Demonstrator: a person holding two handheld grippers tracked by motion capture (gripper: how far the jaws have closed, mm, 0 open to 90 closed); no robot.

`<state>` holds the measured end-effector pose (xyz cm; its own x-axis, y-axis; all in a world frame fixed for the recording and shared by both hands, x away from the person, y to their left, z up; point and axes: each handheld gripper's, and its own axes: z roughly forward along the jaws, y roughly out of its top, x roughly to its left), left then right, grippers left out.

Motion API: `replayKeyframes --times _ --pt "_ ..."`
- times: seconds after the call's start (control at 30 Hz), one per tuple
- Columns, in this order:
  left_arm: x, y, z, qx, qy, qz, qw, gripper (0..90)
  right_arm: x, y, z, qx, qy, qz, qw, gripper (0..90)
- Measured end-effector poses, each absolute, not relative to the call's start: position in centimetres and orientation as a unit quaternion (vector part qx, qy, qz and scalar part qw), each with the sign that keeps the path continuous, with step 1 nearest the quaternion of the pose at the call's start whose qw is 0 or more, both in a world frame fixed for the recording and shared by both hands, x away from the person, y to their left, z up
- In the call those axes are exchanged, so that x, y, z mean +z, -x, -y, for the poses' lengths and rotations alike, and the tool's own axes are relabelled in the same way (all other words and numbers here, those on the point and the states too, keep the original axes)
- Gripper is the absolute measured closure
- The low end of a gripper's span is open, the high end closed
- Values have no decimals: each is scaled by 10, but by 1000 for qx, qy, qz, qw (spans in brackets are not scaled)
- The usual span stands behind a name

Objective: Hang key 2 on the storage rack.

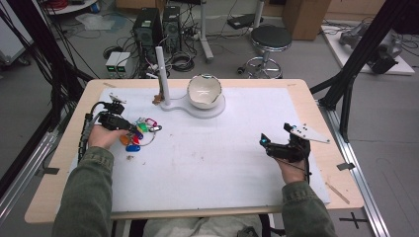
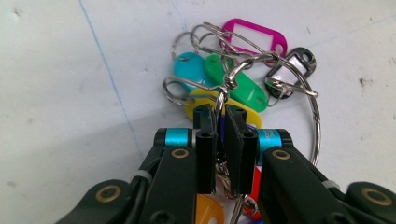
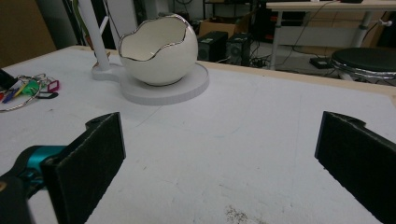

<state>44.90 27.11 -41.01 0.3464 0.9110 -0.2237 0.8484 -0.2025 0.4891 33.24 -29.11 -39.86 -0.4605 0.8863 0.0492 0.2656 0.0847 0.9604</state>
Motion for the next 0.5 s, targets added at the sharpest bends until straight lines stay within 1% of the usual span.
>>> replayKeyframes --times 0.1,0.5 --pt "-409 -449 -272 59 -776 -566 273 844 -398 -332 292 525 -427 -674 296 8" --pt "-394 -441 -274 77 -776 -554 290 844 -398 -331 292 527 -429 -672 294 9"
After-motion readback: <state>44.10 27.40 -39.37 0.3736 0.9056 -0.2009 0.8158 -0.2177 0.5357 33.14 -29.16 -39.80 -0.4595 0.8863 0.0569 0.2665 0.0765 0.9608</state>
